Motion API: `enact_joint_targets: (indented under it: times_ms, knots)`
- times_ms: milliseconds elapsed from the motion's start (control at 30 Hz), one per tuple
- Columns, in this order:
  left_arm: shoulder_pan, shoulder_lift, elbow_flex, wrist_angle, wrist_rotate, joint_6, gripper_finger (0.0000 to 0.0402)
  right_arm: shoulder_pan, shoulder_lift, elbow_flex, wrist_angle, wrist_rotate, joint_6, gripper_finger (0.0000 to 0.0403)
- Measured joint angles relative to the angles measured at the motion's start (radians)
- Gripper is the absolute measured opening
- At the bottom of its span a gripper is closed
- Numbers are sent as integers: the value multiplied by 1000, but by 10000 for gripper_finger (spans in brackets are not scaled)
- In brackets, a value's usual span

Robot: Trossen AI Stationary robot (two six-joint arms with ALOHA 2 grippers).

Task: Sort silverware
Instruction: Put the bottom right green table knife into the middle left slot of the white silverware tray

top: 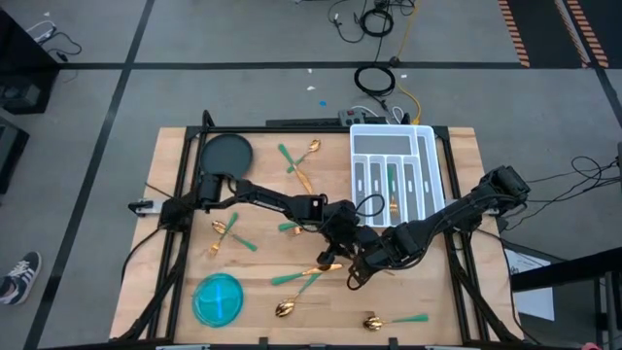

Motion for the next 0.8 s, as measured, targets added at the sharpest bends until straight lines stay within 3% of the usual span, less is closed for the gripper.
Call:
enact_joint_targets:
  times_ms: [167, 333, 633, 800]
  knots:
    - [-18, 28, 0, 12, -22, -10, 83, -4, 0, 0, 11, 2, -11, 0]
    - [-12, 23, 0, 14, -28, -31, 15, -3, 0, 0, 8, 23, -11, 0]
    - [4, 17, 0, 10, -122, -52, 12, -3, 0, 0, 5, 81, -48, 2]
    - [3, 16, 1, -17, -132, -52, 12, -13, -2, 0, -3, 73, -143, 47]
